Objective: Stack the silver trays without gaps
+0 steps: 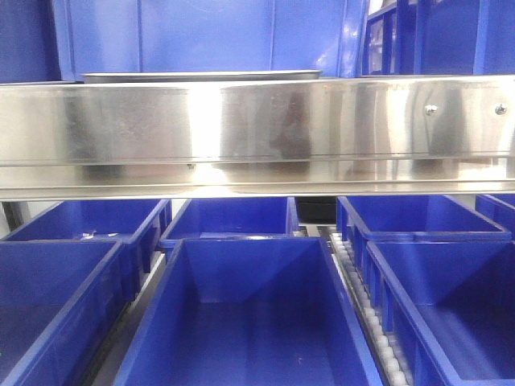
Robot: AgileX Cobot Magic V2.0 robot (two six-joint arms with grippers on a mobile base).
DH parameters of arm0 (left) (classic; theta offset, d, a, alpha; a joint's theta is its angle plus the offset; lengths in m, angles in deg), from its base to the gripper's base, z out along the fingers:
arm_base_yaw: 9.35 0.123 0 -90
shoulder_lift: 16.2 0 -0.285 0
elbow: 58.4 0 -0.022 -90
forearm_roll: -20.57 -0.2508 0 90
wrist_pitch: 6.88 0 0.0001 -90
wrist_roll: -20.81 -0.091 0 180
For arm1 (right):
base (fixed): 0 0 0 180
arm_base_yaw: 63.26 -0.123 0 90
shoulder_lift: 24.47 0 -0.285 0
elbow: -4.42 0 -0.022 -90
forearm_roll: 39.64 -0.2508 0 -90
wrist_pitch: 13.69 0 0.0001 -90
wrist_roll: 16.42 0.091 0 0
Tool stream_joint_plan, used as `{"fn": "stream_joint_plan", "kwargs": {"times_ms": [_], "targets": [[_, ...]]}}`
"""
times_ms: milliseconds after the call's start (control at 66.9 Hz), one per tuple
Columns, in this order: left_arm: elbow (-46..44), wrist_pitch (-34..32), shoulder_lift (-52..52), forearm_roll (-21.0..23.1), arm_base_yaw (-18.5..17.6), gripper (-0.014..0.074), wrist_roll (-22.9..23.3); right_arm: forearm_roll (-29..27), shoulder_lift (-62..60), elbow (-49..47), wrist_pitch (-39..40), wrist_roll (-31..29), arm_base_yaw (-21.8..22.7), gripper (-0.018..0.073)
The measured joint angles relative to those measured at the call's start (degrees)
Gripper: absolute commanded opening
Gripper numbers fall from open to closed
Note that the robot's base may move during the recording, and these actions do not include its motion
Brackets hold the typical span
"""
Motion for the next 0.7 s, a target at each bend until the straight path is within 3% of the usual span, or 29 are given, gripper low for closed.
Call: {"fn": "stream_joint_plan", "kwargs": {"times_ms": [269,702], "targets": [[0.1,0.0,-2.6,0.0,0.0,-0.0007,0.0,0.0,-7.7,0.4,0.0,0.0,0.0,-0.0022],[0.1,0.0,-2.7,0.0,0.0,-0.0007,0.0,0.0,-8.4,0.4,0.0,-0.1,0.0,-0.0022]]}}
